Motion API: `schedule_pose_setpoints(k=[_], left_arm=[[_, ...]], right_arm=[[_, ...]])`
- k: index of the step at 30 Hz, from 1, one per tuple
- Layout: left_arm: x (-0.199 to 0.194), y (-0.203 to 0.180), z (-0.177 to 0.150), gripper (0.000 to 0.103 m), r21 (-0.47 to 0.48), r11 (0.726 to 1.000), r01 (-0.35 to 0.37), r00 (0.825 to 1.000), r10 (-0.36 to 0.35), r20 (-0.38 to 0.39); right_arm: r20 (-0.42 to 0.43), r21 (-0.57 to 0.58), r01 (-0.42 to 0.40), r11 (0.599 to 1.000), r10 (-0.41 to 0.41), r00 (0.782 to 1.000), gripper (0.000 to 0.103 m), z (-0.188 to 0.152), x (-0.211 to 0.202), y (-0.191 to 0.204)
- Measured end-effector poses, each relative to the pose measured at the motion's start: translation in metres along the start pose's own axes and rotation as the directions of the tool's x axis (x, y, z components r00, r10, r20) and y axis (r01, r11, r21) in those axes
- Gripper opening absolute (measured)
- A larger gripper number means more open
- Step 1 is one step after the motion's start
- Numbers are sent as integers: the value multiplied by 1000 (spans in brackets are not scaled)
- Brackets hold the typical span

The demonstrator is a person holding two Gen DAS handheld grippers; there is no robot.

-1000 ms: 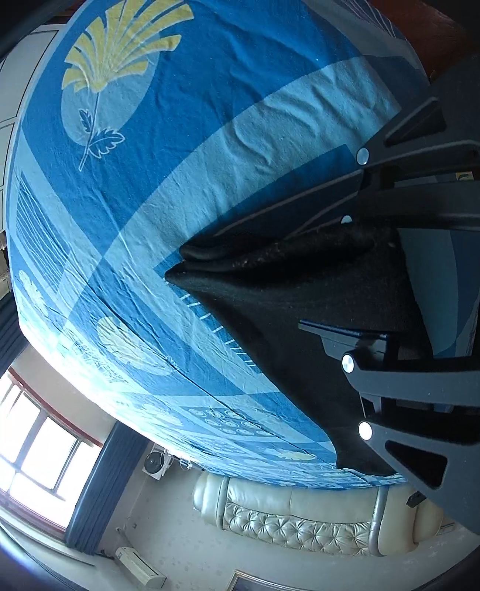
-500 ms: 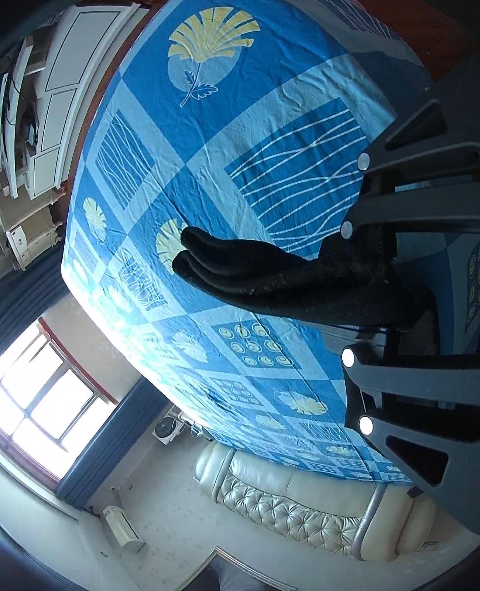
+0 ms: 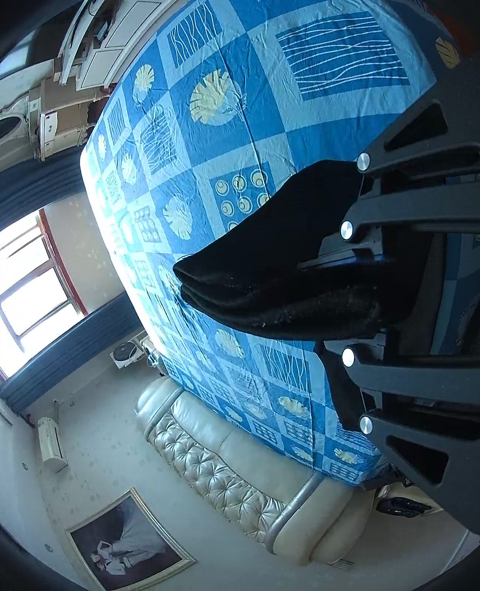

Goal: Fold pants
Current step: 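Lay the held leg end onto the folded trousers with the right gripper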

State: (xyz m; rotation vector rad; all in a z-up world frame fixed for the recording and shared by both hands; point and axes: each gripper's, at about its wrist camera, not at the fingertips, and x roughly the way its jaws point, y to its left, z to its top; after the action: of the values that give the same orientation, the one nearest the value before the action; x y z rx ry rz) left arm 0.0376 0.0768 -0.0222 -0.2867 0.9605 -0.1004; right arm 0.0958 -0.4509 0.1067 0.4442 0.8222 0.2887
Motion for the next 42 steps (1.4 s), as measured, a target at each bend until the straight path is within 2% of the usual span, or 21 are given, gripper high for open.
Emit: schedule_pose_setpoints(k=[3, 8, 15, 18, 23, 25, 28, 33, 42], left_arm=[[1, -5, -2, 101, 14, 1000, -1, 1000, 1, -7], [6, -14, -7, 101, 25, 1000, 6, 1000, -5, -26], [8, -23, -9, 101, 44, 999, 22, 999, -21, -30], [8, -24, -8, 101, 45, 999, 30, 999, -28, -33], [7, -22, -6, 101, 34, 999, 36, 999, -35, -30], [7, -20, -5, 101, 26, 999, 39, 999, -38, -30], [8, -18, -4, 101, 17, 999, 41, 999, -40, -32], [10, -16, -5, 101, 3, 999, 48, 998, -47, -42], [10, -20, -6, 101, 13, 999, 52, 998, -51, -47]], right_arm=[[-34, -34, 0, 999, -1, 999, 23, -14, 32, 27], [-97, -104, 59, 993, -69, 993, 23, -43, 86, 59], [-165, -253, 164, 953, -210, 964, 23, -87, 144, 89], [-180, -344, 211, 915, -284, 942, 23, -105, 164, 98], [-165, -513, 274, 813, -407, 899, 23, -136, 188, 113], [-147, -560, 290, 776, -437, 887, 23, -145, 191, 117], [-135, -591, 300, 749, -458, 879, 23, -152, 193, 121], [-148, -591, 297, 750, -462, 874, 26, -161, 196, 123], [-169, -573, 274, 772, -438, 883, 36, -173, 193, 134]])
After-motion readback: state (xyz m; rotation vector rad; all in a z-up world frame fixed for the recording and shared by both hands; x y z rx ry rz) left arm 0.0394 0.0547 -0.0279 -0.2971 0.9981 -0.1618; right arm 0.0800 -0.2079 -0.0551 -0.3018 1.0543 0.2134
